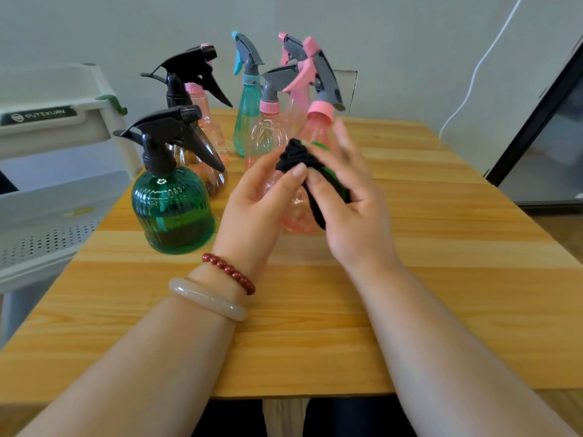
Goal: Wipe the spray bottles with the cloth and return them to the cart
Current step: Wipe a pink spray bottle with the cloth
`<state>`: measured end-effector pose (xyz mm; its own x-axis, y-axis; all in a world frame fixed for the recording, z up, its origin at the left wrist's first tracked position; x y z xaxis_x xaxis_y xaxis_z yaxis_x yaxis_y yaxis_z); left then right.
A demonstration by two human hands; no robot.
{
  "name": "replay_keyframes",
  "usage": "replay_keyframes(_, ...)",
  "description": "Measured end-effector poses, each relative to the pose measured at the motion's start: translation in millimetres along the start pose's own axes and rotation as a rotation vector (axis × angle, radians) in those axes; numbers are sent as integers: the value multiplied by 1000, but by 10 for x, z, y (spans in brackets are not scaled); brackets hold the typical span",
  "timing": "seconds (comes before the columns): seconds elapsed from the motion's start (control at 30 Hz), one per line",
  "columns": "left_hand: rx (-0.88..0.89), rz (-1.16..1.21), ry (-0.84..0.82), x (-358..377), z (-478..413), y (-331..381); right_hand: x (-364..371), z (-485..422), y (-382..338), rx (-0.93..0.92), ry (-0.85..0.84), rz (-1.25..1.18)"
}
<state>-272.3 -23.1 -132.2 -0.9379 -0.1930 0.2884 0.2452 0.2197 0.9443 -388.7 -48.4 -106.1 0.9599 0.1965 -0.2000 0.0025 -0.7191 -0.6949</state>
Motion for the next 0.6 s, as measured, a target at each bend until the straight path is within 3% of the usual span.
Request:
replay_keyframes(0.07, -50, 7, -39, 31, 5, -50, -86, -22, -12, -19, 83, 62)
replay_keyframes(0.17, -97, -85, -148, 155, 36, -140, -412, -8, 95, 51, 384, 50)
replay_keyframes(0.23, -106, -126, -202, 229, 64, -174, -521, 14, 149, 99, 488, 27)
replay_keyframes(0.3, -93, -96, -140, 207, 48, -158, -466, -2, 155, 103, 430, 20)
replay_keyframes(0.47, -4, -29, 55, -26, -20, -63, 32, 9, 12, 89, -12, 37)
replay_keyframes(0.53, -14, -34, 47, -37, -19, -69, 9, 3, 21, 130, 14, 48)
replay_keyframes(0.6, -32, -113, 0, 29, -1, -99, -181, -9, 54, 158, 193, 70)
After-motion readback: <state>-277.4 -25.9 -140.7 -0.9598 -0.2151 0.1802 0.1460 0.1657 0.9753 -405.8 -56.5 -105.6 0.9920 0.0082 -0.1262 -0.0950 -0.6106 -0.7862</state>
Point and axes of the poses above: each hand's wrist, its own z-axis away from the middle knuckle, its own x-axis out of the palm, y = z × x, the point moved 7 cm from there along -z, towards the middle knuckle, and after that the axes turned 6 degrees about -x, right-handed, at the moved point
